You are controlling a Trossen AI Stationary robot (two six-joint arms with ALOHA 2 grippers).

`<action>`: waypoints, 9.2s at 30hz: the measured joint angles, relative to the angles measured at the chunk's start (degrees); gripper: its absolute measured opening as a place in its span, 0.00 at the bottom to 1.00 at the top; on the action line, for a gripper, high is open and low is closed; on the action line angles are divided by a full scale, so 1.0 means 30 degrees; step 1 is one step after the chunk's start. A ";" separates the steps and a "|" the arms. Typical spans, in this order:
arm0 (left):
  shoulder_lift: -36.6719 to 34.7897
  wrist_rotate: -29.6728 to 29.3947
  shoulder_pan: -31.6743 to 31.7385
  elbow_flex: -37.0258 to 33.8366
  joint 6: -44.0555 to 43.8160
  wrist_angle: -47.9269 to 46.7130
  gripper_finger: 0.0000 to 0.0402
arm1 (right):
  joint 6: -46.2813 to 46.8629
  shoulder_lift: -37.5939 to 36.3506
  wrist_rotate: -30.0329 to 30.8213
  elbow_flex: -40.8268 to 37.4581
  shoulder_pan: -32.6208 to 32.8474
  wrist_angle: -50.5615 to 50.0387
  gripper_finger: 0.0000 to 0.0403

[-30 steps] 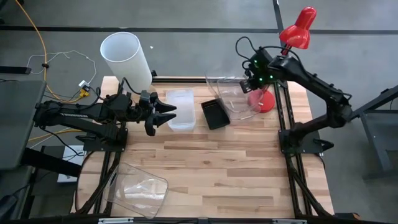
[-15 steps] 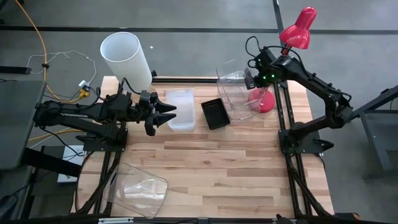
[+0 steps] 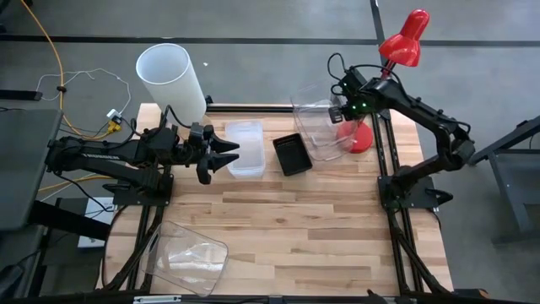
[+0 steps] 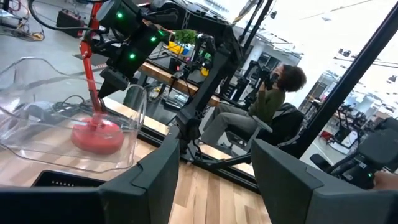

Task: Stack baskets by color
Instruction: Stack the bottom right transparent bin on the top right transparent bin, then stack the transparent bin on the transparent bin, then return to Home Position

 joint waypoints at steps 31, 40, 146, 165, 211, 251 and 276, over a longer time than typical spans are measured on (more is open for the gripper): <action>0.0000 -0.0012 0.0005 0.0000 0.0160 0.0000 0.46 | -0.1046 0.1421 -0.1600 0.0035 0.0593 0.0832 0.31; 0.0000 -0.0007 0.0004 0.0000 -0.0083 0.0000 0.46 | -0.3155 -0.1361 -0.1777 0.0066 0.0749 0.0287 0.56; 0.7188 -0.2138 -0.5252 0.7124 0.1929 -1.8924 0.00 | 0.4341 -1.2324 0.2234 -1.4391 1.5376 2.8376 0.58; 1.2680 -0.8374 0.4430 0.9748 -0.6696 -0.0218 0.00 | 0.0839 -1.3198 0.4096 -1.4382 1.5376 3.5028 0.58; 2.4353 -0.9004 0.3526 1.9234 -2.0170 -0.8785 0.00 | -0.1725 -1.3355 0.2805 -1.4382 1.5376 3.6655 0.58; 2.3688 -0.7982 0.3934 1.9212 -1.7512 -0.8724 0.46 | -0.1702 -1.3348 0.3046 -1.4389 1.5376 3.6429 0.58; 1.0322 0.1047 0.1645 1.8667 0.6020 -1.0127 0.29 | -0.1687 -1.3341 0.3111 -1.4396 1.5372 3.4383 0.58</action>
